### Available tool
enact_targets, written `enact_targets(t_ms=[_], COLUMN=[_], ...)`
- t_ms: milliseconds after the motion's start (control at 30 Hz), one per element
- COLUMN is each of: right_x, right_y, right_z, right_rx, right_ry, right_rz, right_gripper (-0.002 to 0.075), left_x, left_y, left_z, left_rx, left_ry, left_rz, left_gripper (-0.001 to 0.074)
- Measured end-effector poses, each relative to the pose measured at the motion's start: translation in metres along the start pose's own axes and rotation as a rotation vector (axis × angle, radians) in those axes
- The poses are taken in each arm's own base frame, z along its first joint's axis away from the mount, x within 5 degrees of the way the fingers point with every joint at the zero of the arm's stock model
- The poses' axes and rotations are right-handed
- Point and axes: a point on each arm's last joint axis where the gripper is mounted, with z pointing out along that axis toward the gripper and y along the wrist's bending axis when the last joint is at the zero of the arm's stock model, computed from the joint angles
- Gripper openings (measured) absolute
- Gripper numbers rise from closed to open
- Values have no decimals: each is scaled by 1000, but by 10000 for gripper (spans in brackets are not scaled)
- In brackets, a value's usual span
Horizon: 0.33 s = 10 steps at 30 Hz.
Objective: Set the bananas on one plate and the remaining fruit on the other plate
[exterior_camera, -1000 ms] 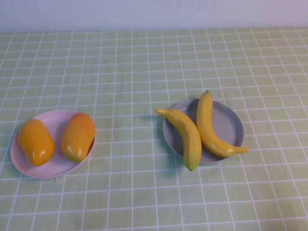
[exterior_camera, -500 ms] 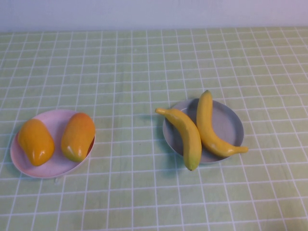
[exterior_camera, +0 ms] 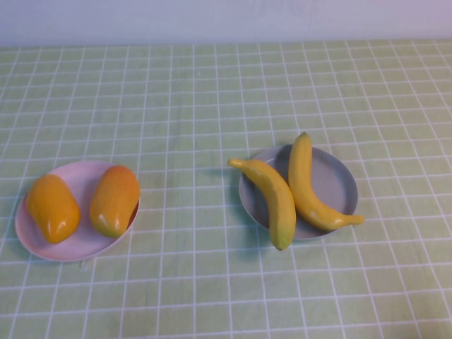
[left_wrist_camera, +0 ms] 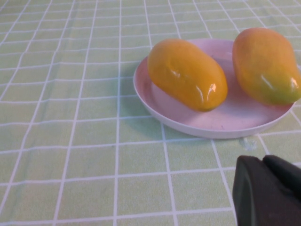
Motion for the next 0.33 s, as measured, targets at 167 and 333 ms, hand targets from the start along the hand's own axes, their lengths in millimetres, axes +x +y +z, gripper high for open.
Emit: enact_targets(t_ms=[167, 333], right_x=[0, 0], right_y=[0, 0], right_z=[0, 0], right_rx=[0, 0], right_ry=[0, 0], right_rz=[0, 1], right_gripper=[-15, -15], left_x=[0, 0], left_y=[0, 0], left_z=[0, 0], left_rx=[0, 0], left_ry=[0, 0], left_rz=[0, 0], left_gripper=[-4, -4])
